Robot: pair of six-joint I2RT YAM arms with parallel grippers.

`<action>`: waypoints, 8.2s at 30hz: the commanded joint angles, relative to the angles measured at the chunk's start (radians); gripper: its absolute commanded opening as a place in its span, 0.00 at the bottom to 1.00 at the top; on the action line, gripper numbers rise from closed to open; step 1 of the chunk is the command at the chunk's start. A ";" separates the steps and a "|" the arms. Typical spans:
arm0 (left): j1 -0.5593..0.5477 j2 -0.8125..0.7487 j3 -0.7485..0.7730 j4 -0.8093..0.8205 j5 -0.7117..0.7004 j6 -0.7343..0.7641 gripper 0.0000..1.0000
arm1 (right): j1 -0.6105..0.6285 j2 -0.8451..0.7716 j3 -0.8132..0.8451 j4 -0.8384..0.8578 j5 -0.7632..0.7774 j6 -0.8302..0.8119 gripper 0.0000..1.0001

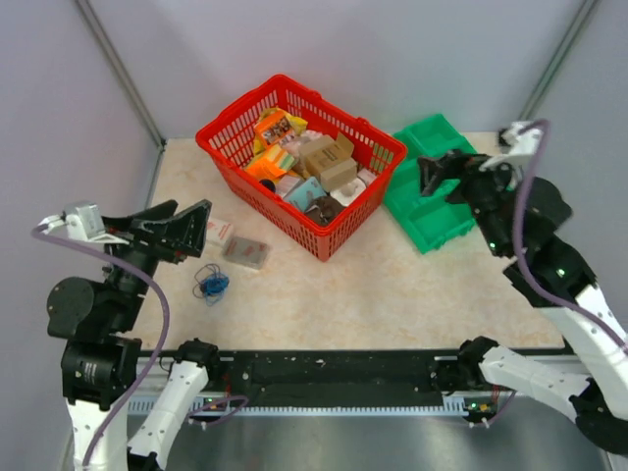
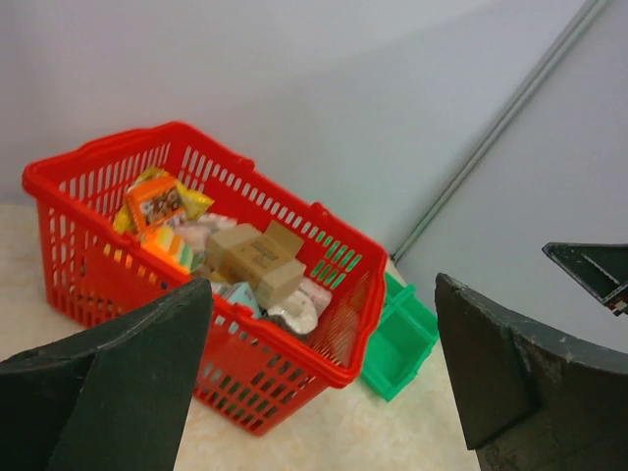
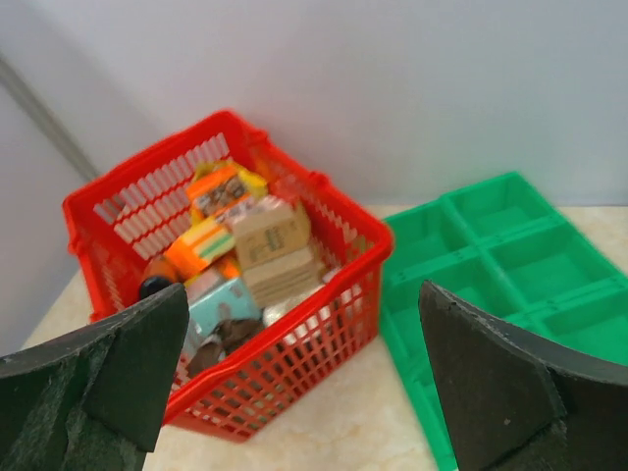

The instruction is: Untangle the cables

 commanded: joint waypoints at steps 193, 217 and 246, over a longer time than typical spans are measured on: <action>-0.252 0.171 -0.954 0.728 0.406 -0.403 0.63 | 0.435 -0.341 -0.564 0.090 -0.058 0.123 0.00; -0.734 0.572 -0.553 0.698 0.184 -0.267 0.36 | 0.435 -0.317 -0.641 0.265 -0.335 0.214 0.00; -0.732 0.491 -0.687 0.644 0.112 -0.285 0.00 | 0.435 -0.459 -0.620 0.124 0.042 0.221 0.00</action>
